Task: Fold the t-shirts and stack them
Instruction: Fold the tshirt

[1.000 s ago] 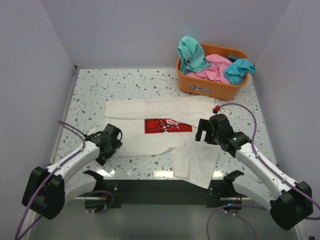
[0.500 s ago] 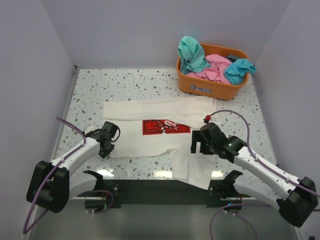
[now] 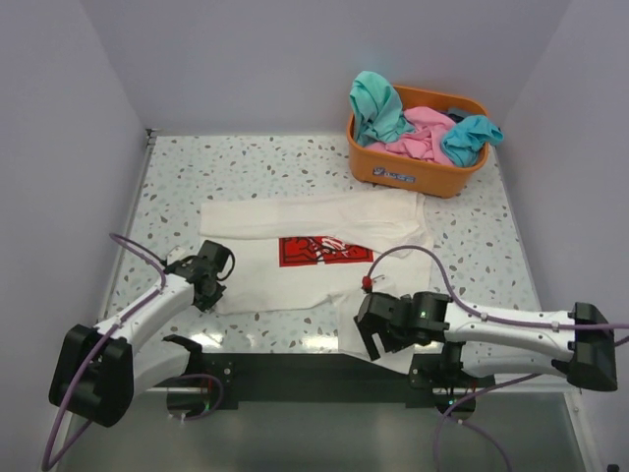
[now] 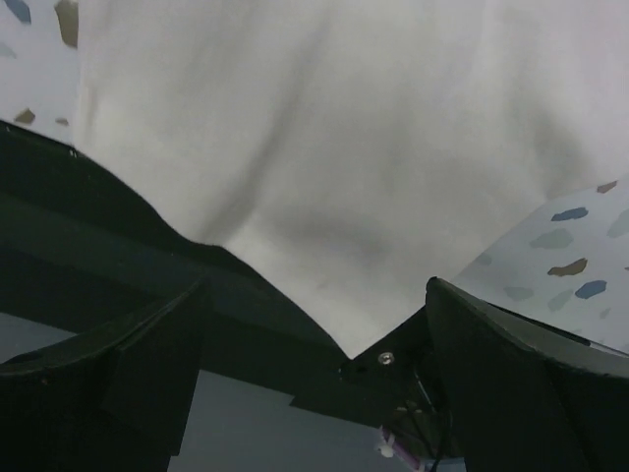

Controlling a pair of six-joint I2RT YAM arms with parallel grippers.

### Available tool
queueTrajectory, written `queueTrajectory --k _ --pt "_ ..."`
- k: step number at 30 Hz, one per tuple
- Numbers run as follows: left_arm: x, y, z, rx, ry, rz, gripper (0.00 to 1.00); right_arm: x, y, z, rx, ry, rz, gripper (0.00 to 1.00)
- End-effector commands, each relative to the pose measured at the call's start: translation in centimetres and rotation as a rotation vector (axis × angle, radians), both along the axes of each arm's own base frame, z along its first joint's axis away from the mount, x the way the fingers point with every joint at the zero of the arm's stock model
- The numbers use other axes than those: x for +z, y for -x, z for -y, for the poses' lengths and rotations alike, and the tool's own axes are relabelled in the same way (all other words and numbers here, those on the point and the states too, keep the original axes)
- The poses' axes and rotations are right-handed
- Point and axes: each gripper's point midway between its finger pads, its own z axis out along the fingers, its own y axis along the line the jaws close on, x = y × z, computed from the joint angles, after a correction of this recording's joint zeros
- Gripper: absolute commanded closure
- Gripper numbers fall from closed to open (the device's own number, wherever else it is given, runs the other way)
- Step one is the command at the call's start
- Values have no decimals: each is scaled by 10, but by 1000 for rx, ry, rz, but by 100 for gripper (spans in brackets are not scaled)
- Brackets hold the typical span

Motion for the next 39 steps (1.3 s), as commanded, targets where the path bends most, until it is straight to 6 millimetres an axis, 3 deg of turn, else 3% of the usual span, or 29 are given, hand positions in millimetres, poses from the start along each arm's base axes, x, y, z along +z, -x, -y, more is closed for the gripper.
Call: queueTrajectory --k 1,6,13,15,17,18,20,24,25,29,30,39 --pt "3 -2 2 -25 14 2 100 -4 23 2 73 57 -70 8" --pt "2 -2 1 -24 5 -2 100 -18 47 -19 199 29 -146 14" --pt "1 -2 5 -30 26 0 100 -50 59 0 147 135 -223 19" --pt "1 -1 5 -33 30 -5 100 -50 52 5 115 156 -187 28" --pt "2 -1 5 -33 25 -4 100 -50 49 9 91 171 -165 45" --pt "3 -2 5 -35 27 0 100 -50 42 12 80 185 -129 51" --pt "6 -4 8 -43 43 14 100 -46 34 14 41 201 -86 72" --pt "5 -3 10 -47 54 11 100 -34 12 14 -25 206 18 97" --pt "5 -3 11 -49 60 9 100 -28 3 12 -38 198 56 100" --pt "14 -10 18 -66 88 30 100 -2 -23 -7 -62 78 104 100" --pt "15 -10 18 -66 89 34 100 -2 -23 -7 -63 77 105 100" --pt "46 -31 20 -91 98 103 100 56 -98 -7 -158 18 232 100"
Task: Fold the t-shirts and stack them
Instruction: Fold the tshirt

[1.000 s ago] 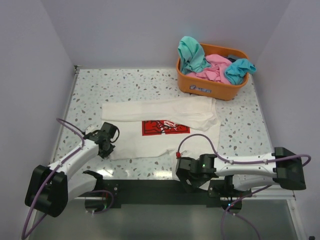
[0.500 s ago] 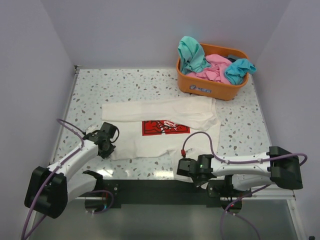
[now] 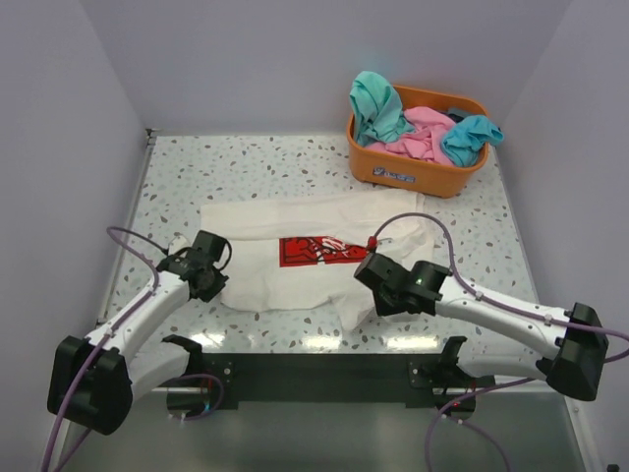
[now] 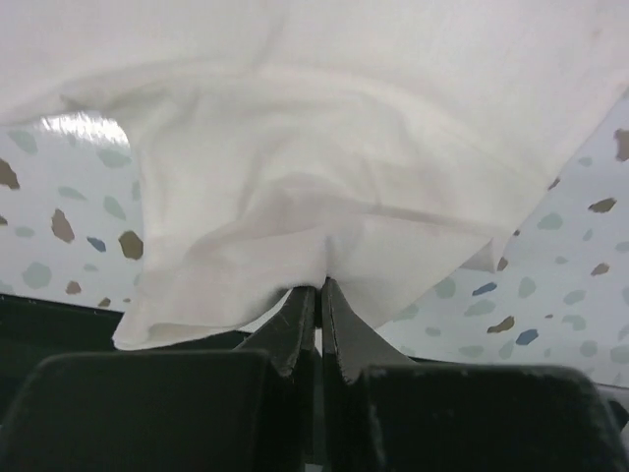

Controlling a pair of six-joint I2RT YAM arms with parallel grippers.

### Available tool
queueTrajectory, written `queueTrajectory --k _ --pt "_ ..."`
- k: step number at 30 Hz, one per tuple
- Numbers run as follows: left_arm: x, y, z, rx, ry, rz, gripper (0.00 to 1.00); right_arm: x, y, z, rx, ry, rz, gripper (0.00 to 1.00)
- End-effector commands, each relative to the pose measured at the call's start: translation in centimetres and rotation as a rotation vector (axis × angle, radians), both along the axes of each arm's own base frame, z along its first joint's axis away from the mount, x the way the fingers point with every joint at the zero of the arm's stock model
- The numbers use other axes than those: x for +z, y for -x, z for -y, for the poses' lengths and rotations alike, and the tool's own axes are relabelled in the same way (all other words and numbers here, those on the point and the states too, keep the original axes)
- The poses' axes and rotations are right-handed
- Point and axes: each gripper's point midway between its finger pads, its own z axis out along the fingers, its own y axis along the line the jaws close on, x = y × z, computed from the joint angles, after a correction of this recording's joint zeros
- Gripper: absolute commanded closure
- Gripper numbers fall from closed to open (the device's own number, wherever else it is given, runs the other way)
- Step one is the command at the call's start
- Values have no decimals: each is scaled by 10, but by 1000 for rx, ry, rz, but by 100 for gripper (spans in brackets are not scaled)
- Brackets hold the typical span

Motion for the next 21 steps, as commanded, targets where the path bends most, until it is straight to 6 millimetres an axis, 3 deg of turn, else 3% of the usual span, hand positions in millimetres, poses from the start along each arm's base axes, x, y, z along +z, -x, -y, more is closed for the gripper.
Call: queueTrajectory --k 1,13,21 --pt "24 -19 2 -15 7 63 100 29 -38 2 3 29 122 100" --pt "46 -57 -7 15 -1 119 100 78 -142 7 -143 -43 292 100" --pt "47 -89 -21 65 2 145 100 88 -203 19 -185 -7 341 100"
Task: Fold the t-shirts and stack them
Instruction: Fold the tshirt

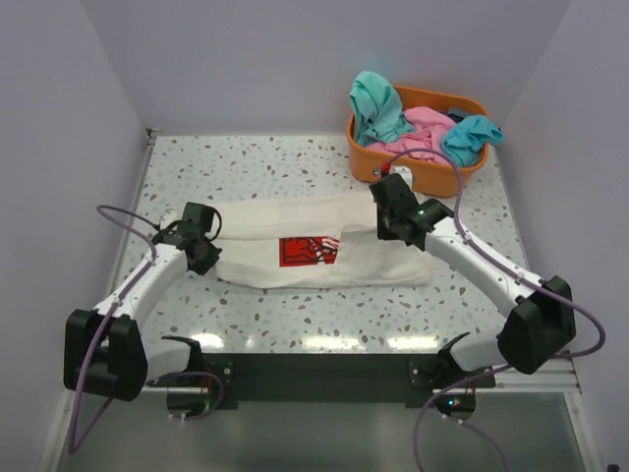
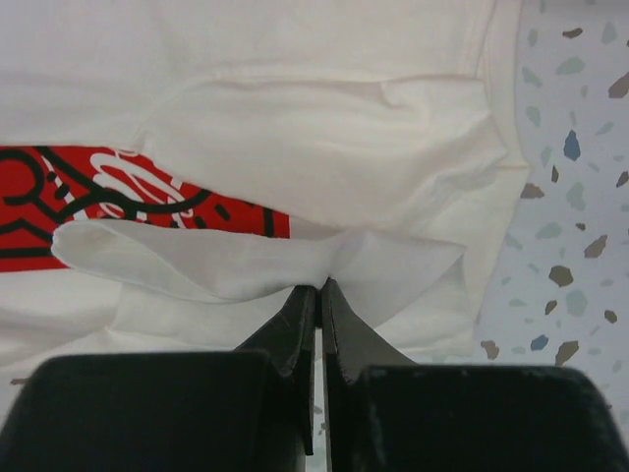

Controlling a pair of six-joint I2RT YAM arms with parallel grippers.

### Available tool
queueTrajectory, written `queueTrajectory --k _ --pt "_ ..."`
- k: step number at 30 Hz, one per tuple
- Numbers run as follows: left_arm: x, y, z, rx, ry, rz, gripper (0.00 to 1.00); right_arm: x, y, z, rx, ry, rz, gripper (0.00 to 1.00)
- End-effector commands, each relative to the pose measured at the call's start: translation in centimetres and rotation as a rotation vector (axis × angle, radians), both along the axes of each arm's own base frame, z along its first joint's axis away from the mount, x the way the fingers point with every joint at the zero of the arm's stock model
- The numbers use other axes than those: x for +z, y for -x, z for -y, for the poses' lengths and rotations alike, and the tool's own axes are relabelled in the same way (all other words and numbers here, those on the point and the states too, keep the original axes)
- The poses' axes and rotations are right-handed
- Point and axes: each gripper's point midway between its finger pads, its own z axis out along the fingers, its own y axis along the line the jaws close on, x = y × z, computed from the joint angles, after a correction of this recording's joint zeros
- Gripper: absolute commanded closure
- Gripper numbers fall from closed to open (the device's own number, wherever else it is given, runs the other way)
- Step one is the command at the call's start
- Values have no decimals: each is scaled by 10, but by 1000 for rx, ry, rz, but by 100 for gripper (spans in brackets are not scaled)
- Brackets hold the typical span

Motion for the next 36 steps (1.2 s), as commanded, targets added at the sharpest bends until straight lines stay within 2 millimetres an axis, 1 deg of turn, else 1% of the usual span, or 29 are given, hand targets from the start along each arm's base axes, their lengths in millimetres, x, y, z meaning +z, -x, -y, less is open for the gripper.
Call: queueTrajectory --k 1,3,4,6,7,8,9,11,12,14,15,16,17,21,22,23,25,26,27,28,29,30,31,32,33,34,35,36 --pt "19 -33 -7 14 -3 95 100 29 -40 1 3 4 111 100" --pt "17 -40 -12 16 -9 89 100 29 -52 5 -2 13 117 100" --pt "20 -45 -13 15 -8 96 100 34 -58 5 1 16 129 100" --pt "18 -54 -13 -1 -7 91 100 30 -67 6 3 30 120 100" --pt "21 -58 -13 0 -6 95 100 34 -72 8 4 42 129 100" --pt "21 -62 -14 0 -9 99 100 34 -75 8 4 45 129 100" --pt "19 -64 -15 0 -15 89 100 28 -79 10 -1 52 111 100" --pt "22 -71 -20 13 -27 98 100 28 -84 12 -7 52 114 100" --pt "22 -73 -21 12 -31 100 100 28 -87 17 -22 52 110 100" --pt "25 -80 -24 12 -35 117 100 24 -92 18 -26 56 104 100" --pt "21 -81 -25 8 -41 103 100 22 -95 20 -27 57 99 100" --pt "23 -85 -25 4 -43 105 100 19 -99 20 -25 62 92 100" --pt "18 -86 -27 4 -50 85 100 20 -102 21 -29 63 97 100" --pt "8 -91 -29 3 -57 53 99 14 -116 22 -20 65 96 100" --pt "5 -93 -30 4 -53 47 92 15 -120 21 -11 69 99 100" --pt "-1 -94 -30 6 -51 36 91 8 -125 20 -11 79 88 100" --pt "-4 -99 -30 2 -41 37 91 6 -134 18 -4 82 84 100" --pt "-7 -104 -31 3 -40 40 91 -6 -139 19 -9 96 66 100" --pt "-7 -107 -32 10 -44 44 91 -10 -143 20 -17 101 61 100" --pt "-5 -112 -35 17 -48 54 90 -9 -150 22 -29 111 69 100" --pt "-8 -116 -35 8 -44 51 87 -20 -156 23 -45 129 62 100" --pt "-3 -124 -35 -7 -42 54 84 -17 -162 21 -48 127 72 100" --pt "-5 -124 -36 -8 -26 33 69 -18 -162 24 -59 136 58 100" --pt "-11 -121 -36 -15 -28 1 66 -20 -165 23 -66 135 58 99" --pt "-11 -121 -36 -22 -30 0 60 -22 -167 22 -64 131 60 95" --pt "-12 -120 -35 -24 -23 -3 40 -20 -168 21 -64 127 64 78" --pt "-7 -120 -36 -23 -22 12 27 -20 -168 21 -70 126 63 67" --pt "-7 -116 -36 -20 -20 15 17 -19 -167 20 -66 122 57 60"
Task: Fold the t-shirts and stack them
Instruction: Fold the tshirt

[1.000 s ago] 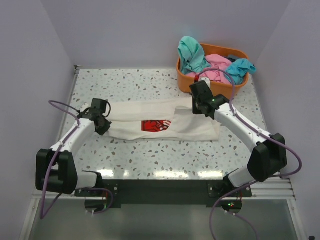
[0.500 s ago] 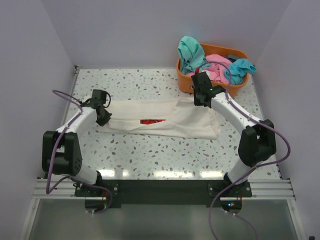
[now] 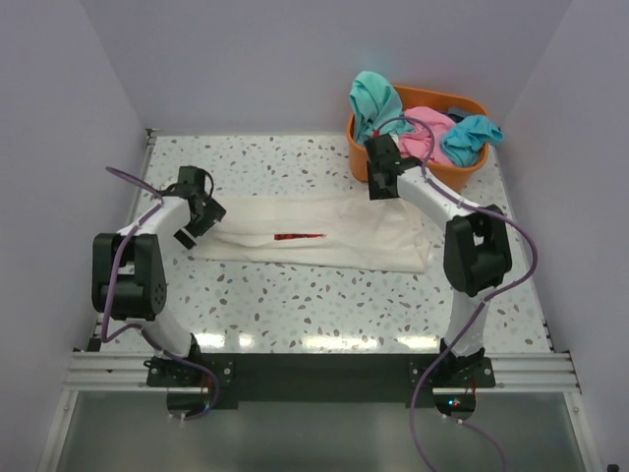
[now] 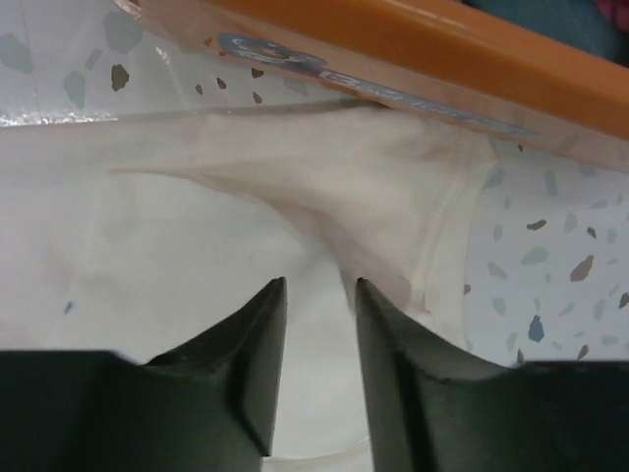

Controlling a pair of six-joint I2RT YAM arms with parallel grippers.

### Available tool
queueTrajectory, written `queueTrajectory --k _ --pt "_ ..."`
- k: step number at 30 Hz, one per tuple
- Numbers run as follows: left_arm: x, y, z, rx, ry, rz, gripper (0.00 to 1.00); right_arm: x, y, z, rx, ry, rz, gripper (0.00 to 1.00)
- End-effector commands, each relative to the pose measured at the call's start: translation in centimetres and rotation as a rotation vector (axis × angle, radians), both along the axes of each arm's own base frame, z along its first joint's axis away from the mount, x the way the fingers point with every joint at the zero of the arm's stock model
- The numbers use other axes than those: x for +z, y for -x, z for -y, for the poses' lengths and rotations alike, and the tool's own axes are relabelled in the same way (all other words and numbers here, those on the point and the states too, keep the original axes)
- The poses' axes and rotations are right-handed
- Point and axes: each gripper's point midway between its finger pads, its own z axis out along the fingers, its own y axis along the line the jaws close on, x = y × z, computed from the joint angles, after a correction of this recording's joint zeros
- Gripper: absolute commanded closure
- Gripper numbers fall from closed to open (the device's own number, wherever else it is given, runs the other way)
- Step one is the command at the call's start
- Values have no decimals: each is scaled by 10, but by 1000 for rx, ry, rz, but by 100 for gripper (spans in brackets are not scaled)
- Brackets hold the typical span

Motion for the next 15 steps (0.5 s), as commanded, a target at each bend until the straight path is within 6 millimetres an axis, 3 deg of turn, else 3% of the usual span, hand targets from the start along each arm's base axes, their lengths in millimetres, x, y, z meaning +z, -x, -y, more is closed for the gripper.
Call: queueTrajectory --k 1,5,6,8,11,12,15 --pt "20 -8 -2 -7 4 66 0 37 -15 -1 -20 -31 99 48" --pt "48 -9 2 -30 21 150 0 48 1 -11 24 -103 95 38" --pt "51 -8 3 -38 24 156 0 51 10 -12 21 -122 96 21" --pt "57 -9 6 -55 35 179 0 52 22 -15 27 -144 96 1" --pt "55 -14 20 -113 86 190 0 41 49 -19 25 -190 74 1" --pt "53 -16 29 -141 102 192 0 24 62 -17 10 -197 38 1" --pt "41 -22 53 -214 124 178 0 4 80 -11 -22 -205 -1 1"
